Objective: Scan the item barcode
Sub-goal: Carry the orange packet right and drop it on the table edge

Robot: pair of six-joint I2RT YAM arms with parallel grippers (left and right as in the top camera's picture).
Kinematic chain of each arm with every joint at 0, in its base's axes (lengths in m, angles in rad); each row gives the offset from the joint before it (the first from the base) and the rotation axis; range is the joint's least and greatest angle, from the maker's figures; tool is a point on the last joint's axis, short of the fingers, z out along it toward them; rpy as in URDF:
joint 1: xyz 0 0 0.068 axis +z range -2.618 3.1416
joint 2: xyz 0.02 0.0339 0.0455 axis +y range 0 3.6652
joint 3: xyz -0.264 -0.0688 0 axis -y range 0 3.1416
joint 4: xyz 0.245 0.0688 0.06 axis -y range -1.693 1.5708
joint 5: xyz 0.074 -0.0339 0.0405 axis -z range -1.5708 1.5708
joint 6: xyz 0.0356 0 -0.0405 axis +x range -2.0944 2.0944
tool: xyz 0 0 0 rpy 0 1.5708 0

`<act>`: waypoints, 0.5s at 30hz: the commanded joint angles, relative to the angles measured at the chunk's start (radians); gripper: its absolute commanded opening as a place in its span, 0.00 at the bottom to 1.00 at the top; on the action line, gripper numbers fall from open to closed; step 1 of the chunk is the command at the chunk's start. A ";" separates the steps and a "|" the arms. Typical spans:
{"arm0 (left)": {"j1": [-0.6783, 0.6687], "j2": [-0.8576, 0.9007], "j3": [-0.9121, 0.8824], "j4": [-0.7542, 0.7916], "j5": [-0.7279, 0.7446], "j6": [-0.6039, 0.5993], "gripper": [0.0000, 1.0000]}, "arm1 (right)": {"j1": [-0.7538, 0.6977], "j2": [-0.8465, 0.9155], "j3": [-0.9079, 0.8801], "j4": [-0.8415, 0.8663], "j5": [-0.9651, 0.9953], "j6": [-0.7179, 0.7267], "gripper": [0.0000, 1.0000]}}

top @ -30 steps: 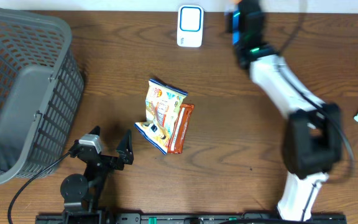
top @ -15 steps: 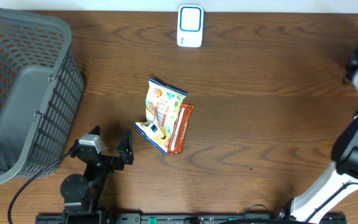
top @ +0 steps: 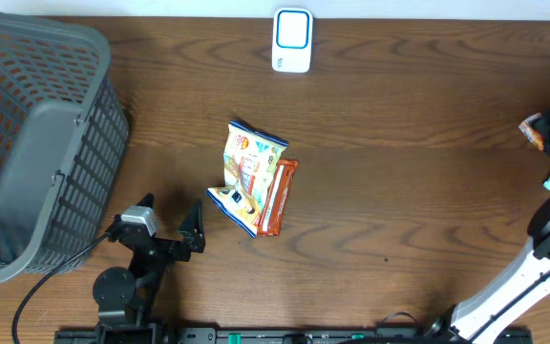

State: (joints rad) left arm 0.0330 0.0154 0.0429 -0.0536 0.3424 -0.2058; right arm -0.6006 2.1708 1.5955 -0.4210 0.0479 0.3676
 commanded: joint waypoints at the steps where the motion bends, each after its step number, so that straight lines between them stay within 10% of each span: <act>1: 0.005 -0.004 -0.028 -0.012 0.016 0.002 0.98 | -0.003 -0.210 0.027 0.003 -0.241 0.013 0.99; 15: 0.005 -0.004 -0.028 -0.012 0.016 0.002 0.98 | 0.294 -0.549 0.027 -0.107 -0.745 0.241 0.99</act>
State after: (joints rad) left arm 0.0330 0.0154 0.0429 -0.0536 0.3424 -0.2058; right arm -0.4294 1.5974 1.6302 -0.4942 -0.5716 0.5461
